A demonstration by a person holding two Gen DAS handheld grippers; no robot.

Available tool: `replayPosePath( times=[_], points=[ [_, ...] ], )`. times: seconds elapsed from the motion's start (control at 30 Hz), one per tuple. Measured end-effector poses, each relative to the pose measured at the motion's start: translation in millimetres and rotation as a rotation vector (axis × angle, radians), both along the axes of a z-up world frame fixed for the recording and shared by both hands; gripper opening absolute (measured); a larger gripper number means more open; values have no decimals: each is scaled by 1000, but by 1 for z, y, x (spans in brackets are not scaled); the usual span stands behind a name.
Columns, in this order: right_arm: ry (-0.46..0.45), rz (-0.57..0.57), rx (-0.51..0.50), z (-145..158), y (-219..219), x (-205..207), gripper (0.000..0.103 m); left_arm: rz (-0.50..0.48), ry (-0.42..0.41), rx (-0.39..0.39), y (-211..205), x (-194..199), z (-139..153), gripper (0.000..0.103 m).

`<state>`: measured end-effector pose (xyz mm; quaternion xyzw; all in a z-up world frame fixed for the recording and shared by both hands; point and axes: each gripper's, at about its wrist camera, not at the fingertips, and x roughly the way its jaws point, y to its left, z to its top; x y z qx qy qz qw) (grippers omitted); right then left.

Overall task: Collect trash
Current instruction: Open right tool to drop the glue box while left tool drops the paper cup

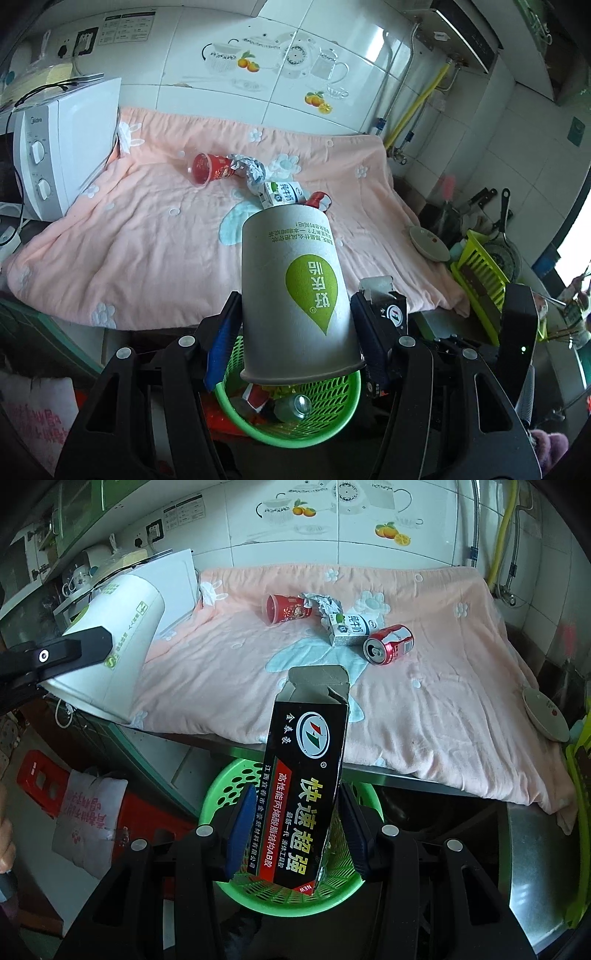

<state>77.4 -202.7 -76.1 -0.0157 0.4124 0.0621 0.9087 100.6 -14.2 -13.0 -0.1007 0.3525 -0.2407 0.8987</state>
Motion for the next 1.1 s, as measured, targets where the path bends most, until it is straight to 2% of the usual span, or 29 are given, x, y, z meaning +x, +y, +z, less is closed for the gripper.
replayPosePath(
  times=[0.23, 0.3, 0.43, 0.67, 0.87, 1.1],
  points=[
    [-8, -17, 1, -4, 2, 7, 47, -1, -24, 23, 1, -18, -1, 59],
    [-14, -33, -3, -5, 2, 6, 61, -4, -22, 23, 2, -20, -3, 59],
    [-23, -50, 3, -3, 0, 3, 63, -11, -24, 27, 1, -23, -6, 59],
    [-54, -94, -2, 9, -9, -14, 75, -46, -17, 29, -8, -26, -12, 59],
    [-73, -139, -14, 15, -22, -30, 82, -79, 7, 23, -20, -26, -20, 60],
    [-88, -177, 3, 18, -38, -42, 85, -109, 25, 28, -37, -25, -25, 62]
  ],
)
